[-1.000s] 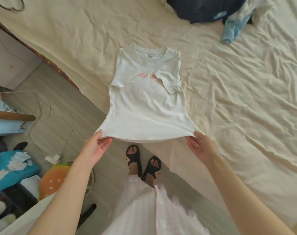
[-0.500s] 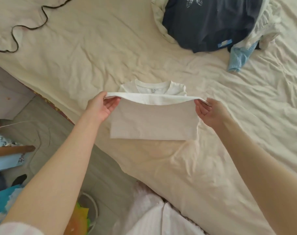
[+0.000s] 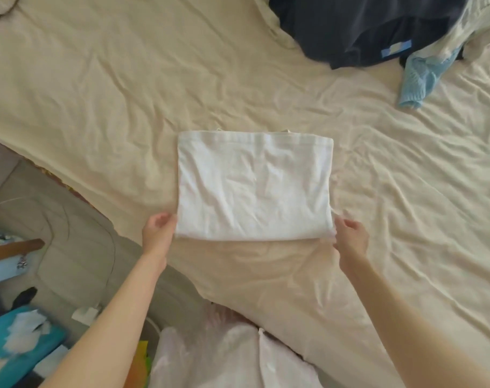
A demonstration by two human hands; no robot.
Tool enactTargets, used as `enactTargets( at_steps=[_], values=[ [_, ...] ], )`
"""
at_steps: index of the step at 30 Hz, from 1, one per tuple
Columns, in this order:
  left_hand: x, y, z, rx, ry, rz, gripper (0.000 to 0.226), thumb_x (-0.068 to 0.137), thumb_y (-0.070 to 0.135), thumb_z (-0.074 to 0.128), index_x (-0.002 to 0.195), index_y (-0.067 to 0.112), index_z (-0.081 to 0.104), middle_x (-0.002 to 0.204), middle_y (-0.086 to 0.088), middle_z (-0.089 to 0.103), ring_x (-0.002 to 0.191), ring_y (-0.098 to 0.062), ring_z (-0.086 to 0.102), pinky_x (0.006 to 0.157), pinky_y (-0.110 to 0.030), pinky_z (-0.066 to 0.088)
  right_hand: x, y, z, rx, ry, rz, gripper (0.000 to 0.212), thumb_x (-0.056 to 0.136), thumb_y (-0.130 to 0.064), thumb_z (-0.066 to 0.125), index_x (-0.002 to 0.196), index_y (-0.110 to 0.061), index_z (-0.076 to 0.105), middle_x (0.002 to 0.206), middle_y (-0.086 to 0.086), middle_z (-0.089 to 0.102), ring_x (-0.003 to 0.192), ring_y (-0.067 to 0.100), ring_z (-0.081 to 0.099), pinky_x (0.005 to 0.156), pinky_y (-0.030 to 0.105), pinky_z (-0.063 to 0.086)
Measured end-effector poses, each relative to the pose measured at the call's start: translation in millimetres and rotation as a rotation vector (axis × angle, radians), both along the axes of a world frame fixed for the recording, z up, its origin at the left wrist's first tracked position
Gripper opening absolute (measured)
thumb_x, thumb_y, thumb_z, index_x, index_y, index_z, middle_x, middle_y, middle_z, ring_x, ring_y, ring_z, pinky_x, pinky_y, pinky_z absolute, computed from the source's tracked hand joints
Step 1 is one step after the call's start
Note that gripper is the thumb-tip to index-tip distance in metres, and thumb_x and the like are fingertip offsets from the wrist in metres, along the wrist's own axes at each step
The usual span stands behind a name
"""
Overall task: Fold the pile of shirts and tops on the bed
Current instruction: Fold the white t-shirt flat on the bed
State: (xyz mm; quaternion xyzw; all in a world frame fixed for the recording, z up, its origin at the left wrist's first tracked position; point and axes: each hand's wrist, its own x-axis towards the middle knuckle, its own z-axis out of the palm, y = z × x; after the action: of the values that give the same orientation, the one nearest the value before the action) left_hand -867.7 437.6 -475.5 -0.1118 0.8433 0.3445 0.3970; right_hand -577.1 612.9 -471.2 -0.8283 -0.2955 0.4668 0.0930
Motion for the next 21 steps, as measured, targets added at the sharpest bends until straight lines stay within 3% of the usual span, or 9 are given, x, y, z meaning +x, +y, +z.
enactTargets(
  at_steps=[2, 3, 4, 7, 11, 15, 18, 21],
  values=[
    [13.8, -11.8, -0.1, 0.039, -0.131, 0.014, 0.028, 0.091, 0.022, 0.060, 0.117, 0.015, 0.051, 0.113, -0.005, 0.058, 0.096, -0.023, 0.057, 0.079, -0.037, 0.047, 13.2, -19.4, -5.0, -0.129, 0.108, -0.013, 0.022, 0.089, -0.031, 0.060, 0.081, -0.013, 0.051, 0.067, 0.001, 0.045, 0.053, 0.014, 0.040, 0.040, 0.024, 0.037],
    [18.0, -14.1, -0.4, 0.062, -0.175, 0.022, 0.031, 0.091, 0.022, 0.060, 0.119, 0.016, 0.049, 0.112, -0.004, 0.058, 0.096, -0.023, 0.058, 0.080, -0.038, 0.048, 17.0, -24.7, -7.4, -0.184, 0.217, -0.061, 0.027, 0.091, -0.030, 0.059, 0.074, -0.014, 0.047, 0.060, -0.001, 0.043, 0.048, 0.012, 0.038, 0.037, 0.022, 0.034],
    [19.8, -14.4, -1.2, 0.078, -0.196, 0.030, 0.034, 0.090, 0.022, 0.061, 0.121, 0.015, 0.048, 0.112, -0.005, 0.058, 0.096, -0.024, 0.058, 0.080, -0.038, 0.049, 16.6, -26.5, -5.6, -0.230, 0.329, -0.131, 0.027, 0.093, -0.029, 0.058, 0.073, -0.013, 0.048, 0.059, -0.002, 0.048, 0.050, 0.011, 0.044, 0.041, 0.023, 0.039],
    [19.2, -12.0, -4.9, 0.130, -0.236, 0.096, 0.038, 0.091, 0.020, 0.061, 0.124, 0.009, 0.047, 0.114, -0.011, 0.060, 0.093, -0.025, 0.062, 0.071, -0.033, 0.051, 11.6, -19.5, -3.4, -0.300, 0.523, -0.320, 0.013, 0.093, -0.021, 0.059, 0.095, -0.009, 0.058, 0.092, 0.005, 0.063, 0.082, 0.016, 0.061, 0.076, 0.030, 0.051],
    [16.3, -10.3, 0.0, 0.174, -0.188, 0.173, 0.033, 0.093, 0.006, 0.055, 0.124, -0.002, 0.047, 0.117, -0.019, 0.057, 0.089, -0.023, 0.060, 0.065, -0.029, 0.050, 6.6, -8.4, 4.8, -0.253, 0.514, -0.396, 0.003, 0.090, -0.006, 0.058, 0.091, -0.005, 0.056, 0.092, 0.009, 0.058, 0.082, 0.018, 0.058, 0.071, 0.029, 0.050],
    [25.4, -29.5, 14.2, 0.206, -0.210, 0.250, 0.030, 0.094, 0.001, 0.050, 0.124, -0.005, 0.048, 0.107, -0.013, 0.059, 0.080, -0.015, 0.058, 0.058, -0.024, 0.050, 25.3, -16.8, 19.8, -0.244, 0.446, -0.371, 0.006, 0.090, -0.001, 0.055, 0.084, -0.004, 0.055, 0.083, 0.009, 0.053, 0.074, 0.017, 0.055, 0.066, 0.026, 0.048],
    [46.6, -45.3, 24.9, 0.182, -0.333, 0.388, 0.009, 0.095, -0.001, 0.047, 0.098, 0.000, 0.056, 0.093, -0.008, 0.058, 0.079, -0.016, 0.056, 0.053, -0.025, 0.054, 48.9, -33.3, 23.8, -0.281, 0.416, -0.302, 0.002, 0.089, -0.002, 0.056, 0.091, -0.003, 0.056, 0.080, 0.008, 0.055, 0.071, 0.017, 0.055, 0.063, 0.026, 0.047],
    [65.7, -50.4, 31.1, 0.146, -0.485, 0.613, 0.014, 0.096, 0.004, 0.047, 0.083, 0.004, 0.050, 0.087, -0.008, 0.053, 0.076, -0.016, 0.051, 0.060, -0.022, 0.050, 65.4, -43.8, 23.8, -0.261, 0.440, -0.270, 0.004, 0.091, -0.004, 0.055, 0.095, -0.003, 0.057, 0.084, 0.007, 0.060, 0.074, 0.015, 0.058, 0.064, 0.025, 0.048]
  ],
)
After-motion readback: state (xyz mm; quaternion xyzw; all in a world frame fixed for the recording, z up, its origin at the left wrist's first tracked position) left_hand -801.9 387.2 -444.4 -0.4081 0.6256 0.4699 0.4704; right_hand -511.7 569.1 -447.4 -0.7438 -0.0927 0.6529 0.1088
